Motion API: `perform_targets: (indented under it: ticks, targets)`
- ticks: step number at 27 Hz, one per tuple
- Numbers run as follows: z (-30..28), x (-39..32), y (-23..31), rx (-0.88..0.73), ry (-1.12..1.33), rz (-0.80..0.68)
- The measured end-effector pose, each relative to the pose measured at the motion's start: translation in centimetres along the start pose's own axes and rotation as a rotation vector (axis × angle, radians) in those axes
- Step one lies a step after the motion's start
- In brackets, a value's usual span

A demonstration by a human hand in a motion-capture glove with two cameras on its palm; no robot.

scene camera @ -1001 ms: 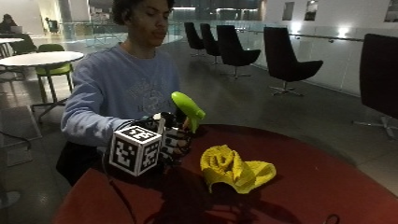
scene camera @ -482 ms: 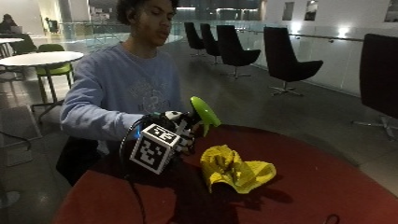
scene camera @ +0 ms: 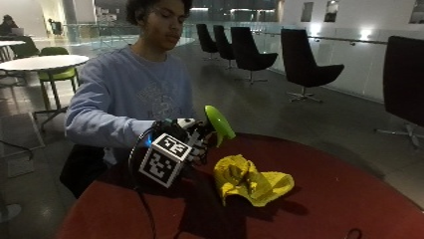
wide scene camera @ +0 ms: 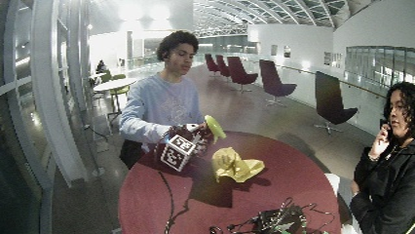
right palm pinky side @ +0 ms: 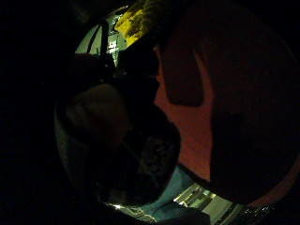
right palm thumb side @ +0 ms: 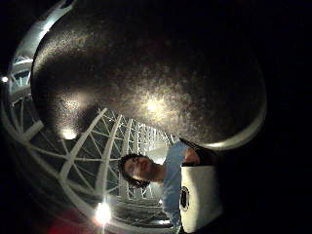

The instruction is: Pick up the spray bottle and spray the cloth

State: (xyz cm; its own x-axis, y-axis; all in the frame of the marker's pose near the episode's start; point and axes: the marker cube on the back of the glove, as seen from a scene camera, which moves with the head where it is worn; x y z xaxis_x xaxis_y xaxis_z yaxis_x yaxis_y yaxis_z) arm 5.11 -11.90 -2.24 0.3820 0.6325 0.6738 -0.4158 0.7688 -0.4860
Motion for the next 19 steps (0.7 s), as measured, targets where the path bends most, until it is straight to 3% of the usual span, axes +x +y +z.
perform_targets:
  ticks: [19]
  targets:
    - [0.74,0.68,0.42,-0.023,-0.004,0.035]
